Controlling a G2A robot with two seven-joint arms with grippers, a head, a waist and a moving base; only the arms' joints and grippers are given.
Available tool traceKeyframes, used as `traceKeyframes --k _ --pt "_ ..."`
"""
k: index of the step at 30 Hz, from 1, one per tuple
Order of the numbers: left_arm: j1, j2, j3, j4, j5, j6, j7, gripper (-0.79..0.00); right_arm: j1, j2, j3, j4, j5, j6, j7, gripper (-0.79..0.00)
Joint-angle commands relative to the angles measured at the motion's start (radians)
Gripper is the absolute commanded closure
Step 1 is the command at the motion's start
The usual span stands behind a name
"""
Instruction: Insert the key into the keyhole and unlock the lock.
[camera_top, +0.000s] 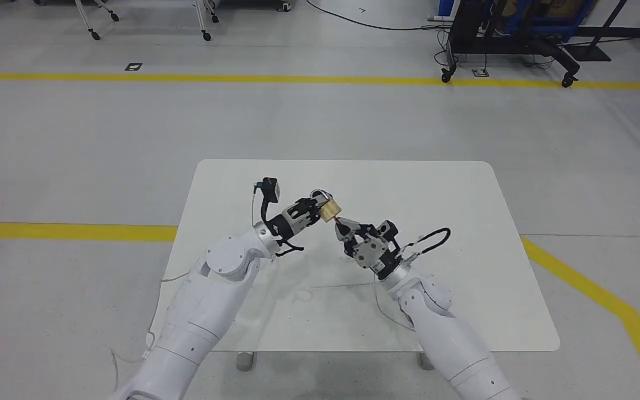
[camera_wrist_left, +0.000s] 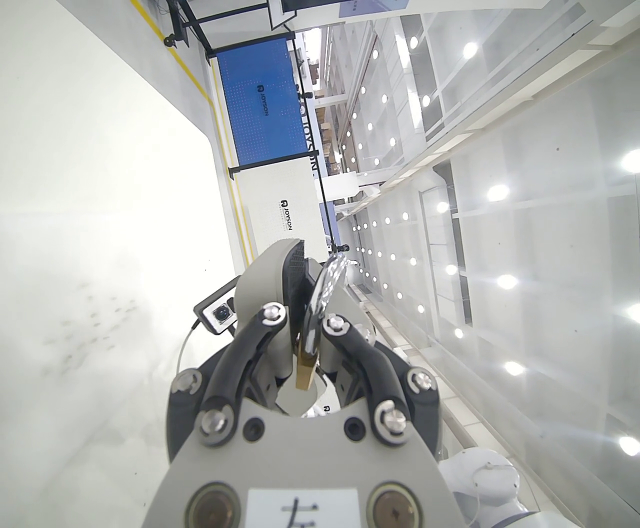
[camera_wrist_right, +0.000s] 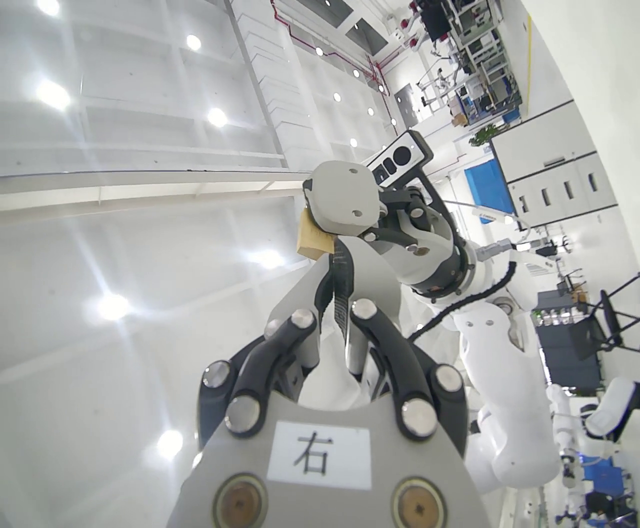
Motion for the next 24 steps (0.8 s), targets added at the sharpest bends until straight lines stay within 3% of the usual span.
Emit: traceKeyframes --k 1,9,10,13,16,21,24 --pt "0.002 0.0 0.0 -0.002 0.007 -0.003 0.007 0.0 0.008 -0.001 -0.001 0.013 0.025 0.022 0.027 0.0" --pt "0.002 -0.001 -0.003 -0.002 0.007 -0.004 0.012 0.0 0.018 -0.003 -0.003 0.027 0.013 0.011 0.044 0.0" --pt "0.002 -0.001 -0.004 -0.002 0.007 -0.005 0.012 0.0 0.017 -0.003 -0.003 0.025 0.003 0.005 0.043 -0.025" --pt "0.003 -0.001 -0.005 -0.002 0.009 -0.005 0.015 0.0 0.013 -0.001 0.0 0.016 -0.039 -0.017 0.019 -0.234" --pt "0.002 -0.001 -0.005 0.0 0.009 0.001 0.017 0.0 0.004 0.002 0.007 -0.002 -0.091 -0.04 -0.009 -0.283" --pt "0.0 -0.002 -0.004 0.001 0.017 0.009 0.012 0.0 -0.034 0.016 0.045 -0.063 -0.247 -0.112 -0.092 -0.277" --pt "-0.006 -0.001 0.0 0.003 0.044 0.018 0.003 0.0 -0.081 0.029 0.095 -0.123 -0.325 -0.15 -0.137 -0.329"
